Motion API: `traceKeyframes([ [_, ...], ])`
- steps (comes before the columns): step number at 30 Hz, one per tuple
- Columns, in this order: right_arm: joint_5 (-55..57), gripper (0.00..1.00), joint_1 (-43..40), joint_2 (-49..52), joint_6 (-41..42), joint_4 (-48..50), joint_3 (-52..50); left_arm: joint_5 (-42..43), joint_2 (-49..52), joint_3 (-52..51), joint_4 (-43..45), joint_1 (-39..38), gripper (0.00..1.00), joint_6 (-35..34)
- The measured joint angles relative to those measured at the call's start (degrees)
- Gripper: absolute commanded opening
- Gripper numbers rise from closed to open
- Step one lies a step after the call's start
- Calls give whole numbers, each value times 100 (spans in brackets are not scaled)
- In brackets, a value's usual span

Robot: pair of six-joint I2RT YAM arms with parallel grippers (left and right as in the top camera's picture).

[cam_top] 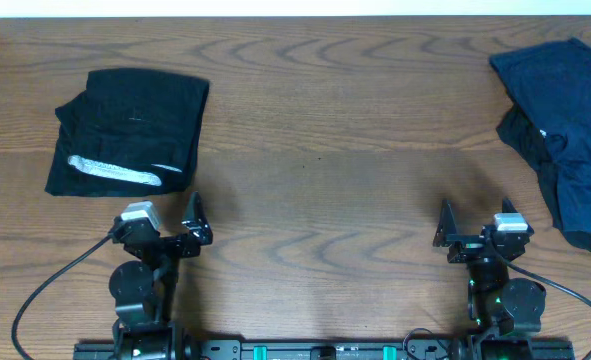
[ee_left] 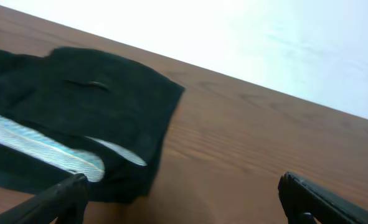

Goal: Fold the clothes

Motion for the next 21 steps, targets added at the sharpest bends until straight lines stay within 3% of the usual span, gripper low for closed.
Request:
traceKeyframes([
  [15, 0, 99, 0, 2, 0, 0, 0, -702, -243, -380, -295, -114, 98, 22],
  [21, 0, 99, 0, 2, 0, 0, 0, -688, -514, -337, -452, -170, 98, 435],
])
